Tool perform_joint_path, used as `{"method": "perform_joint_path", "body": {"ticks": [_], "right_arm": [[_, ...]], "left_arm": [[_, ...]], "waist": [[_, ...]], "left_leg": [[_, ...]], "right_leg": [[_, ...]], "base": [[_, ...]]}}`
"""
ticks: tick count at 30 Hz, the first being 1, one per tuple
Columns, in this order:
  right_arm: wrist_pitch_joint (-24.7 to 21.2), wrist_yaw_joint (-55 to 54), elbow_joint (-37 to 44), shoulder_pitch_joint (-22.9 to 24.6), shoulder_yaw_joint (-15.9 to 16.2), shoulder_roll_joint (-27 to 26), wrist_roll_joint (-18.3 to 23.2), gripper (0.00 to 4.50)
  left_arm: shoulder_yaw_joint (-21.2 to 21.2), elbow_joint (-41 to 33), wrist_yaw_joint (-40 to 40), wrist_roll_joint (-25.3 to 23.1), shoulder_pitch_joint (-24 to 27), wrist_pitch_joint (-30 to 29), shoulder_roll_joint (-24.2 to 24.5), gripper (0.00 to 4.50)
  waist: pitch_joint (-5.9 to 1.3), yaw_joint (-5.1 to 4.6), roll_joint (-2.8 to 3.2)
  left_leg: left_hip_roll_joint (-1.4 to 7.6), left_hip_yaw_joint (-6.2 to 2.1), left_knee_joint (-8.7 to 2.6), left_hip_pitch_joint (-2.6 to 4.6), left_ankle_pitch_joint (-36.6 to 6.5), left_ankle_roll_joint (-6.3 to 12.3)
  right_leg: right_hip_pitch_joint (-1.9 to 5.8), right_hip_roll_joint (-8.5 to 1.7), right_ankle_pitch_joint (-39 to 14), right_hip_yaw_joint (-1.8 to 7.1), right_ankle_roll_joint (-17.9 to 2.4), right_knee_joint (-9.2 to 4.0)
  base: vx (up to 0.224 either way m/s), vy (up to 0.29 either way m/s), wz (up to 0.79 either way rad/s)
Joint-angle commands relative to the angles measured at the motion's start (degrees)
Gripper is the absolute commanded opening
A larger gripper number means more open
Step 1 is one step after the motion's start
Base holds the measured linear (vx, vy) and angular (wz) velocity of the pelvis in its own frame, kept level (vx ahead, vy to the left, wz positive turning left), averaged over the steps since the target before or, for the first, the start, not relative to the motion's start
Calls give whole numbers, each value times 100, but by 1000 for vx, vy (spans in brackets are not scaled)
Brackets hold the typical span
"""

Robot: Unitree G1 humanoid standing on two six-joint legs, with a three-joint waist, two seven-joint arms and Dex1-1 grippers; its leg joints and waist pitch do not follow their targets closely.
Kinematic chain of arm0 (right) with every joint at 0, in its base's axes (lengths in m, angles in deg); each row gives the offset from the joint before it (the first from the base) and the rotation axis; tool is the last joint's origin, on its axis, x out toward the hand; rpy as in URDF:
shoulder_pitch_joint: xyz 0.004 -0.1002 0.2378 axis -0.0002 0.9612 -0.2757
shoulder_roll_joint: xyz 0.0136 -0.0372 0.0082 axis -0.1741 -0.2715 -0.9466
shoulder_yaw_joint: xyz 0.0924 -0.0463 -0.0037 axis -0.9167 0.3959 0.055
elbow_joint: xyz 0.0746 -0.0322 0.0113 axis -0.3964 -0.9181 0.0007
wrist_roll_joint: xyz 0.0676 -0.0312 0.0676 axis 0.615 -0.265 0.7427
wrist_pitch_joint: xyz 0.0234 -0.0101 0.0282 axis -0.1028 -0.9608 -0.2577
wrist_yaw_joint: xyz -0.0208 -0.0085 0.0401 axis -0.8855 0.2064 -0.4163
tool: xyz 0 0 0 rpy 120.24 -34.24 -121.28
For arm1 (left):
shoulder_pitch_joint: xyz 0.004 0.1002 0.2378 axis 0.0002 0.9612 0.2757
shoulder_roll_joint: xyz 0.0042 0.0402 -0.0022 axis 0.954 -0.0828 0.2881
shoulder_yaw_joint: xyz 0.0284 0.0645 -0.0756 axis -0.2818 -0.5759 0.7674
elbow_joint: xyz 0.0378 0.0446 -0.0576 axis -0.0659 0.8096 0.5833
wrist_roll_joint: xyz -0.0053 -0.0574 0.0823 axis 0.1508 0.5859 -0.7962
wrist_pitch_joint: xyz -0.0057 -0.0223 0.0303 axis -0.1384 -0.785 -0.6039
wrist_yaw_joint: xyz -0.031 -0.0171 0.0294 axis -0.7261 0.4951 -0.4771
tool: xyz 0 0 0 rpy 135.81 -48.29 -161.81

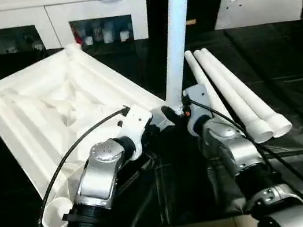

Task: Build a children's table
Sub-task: Rotate leg to tighten

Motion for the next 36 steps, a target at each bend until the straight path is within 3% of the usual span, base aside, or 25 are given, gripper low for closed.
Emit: {"method": "perform_joint_path", "body": {"ticks": [1,3,4,7,10,13,14,16,22,26,28,30,35,36], "right_arm": [[-60,217,-120,107,336,-399,49,272],[-7,141,-93,137,249,-373,66,328],[-3,112,-76,152,241,-354,52,342],[71,95,103,266,195,-230,25,363],[37,-9,582,500,84,-1,22,391],[-9,150,1117,760,35,170,112,429],[-19,153,1252,829,44,218,76,433],[-97,196,1623,1006,59,300,64,446],[-613,227,2867,1575,54,453,235,450],[-767,404,3250,1786,254,616,175,450],[-922,499,3403,1871,352,671,189,450],[-1187,879,3551,2005,770,904,41,450],[-1539,1043,3582,2058,1121,1036,-99,450],[-1583,1012,3504,2030,1204,1033,-175,450]], "left_arm": [[-155,-169,163,73,-177,284,-214,0],[-181,-51,95,35,-223,448,-140,0],[-188,-23,105,24,-236,474,-124,0],[-216,149,67,-20,-317,665,-14,0],[-190,400,86,-53,-421,857,72,0],[-94,628,232,-79,-504,1036,91,0],[-56,663,239,-53,-509,1086,83,0],[31,669,199,48,-489,1128,63,55],[369,272,89,580,-316,1299,27,93],[774,-121,18,1012,-177,1061,74,93],[900,-263,7,1059,-133,923,211,93],[1167,-535,155,776,-34,601,809,93],[1570,-802,282,478,87,240,1652,56],[1635,-830,301,237,159,151,2051,49]], "waist": [[-418,23,7],[-398,23,8],[-389,18,22],[-374,26,26],[-405,41,15],[-406,45,2],[-399,46,4],[-393,58,-8],[-375,84,-12],[-374,99,-25],[-375,91,-15],[-372,83,4],[-361,62,55],[-354,55,32]], "left_leg": [[164,-14,-288,-21,280,868],[174,-7,-299,-13,57,862],[182,-8,-310,2,-157,748],[180,-15,-332,14,-396,581],[174,-18,-327,21,-389,456],[168,-23,-327,-4,-324,494],[164,-23,-330,-9,-363,501],[162,-17,-326,-4,-484,454],[175,-20,-341,6,-560,424],[168,-19,-337,-14,-623,363],[159,-26,-340,-15,-632,362],[163,-40,-346,-24,-623,346],[183,-50,-361,29,-722,219],[176,-43,-363,22,-726,213]], "right_leg": [[417,-403,420,298,-1465,-253],[413,-417,97,297,-1449,-294],[407,-411,-241,296,-1382,-330],[404,-412,-592,301,-1252,-372],[416,-407,-561,313,-1133,-360],[432,-405,-374,314,-1145,-343],[430,-402,-468,309,-1130,-359],[425,-409,-775,312,-1041,-393],[393,-393,-857,314,-1000,-407],[403,-393,-1048,309,-914,-416],[396,-381,-1099,303,-859,-417],[406,-364,-1079,296,-812,-403],[359,-355,-1193,297,-843,-403],[357,-348,-1179,298,-850,-408]], "base": [[0,0,0],[0,0,0],[0,0,0],[0,0,0],[0,0,0],[0,0,0],[0,0,0],[0,0,0],[0,0,0],[0,0,0],[0,0,0],[0,0,0],[0,0,0],[0,0,0]]}}
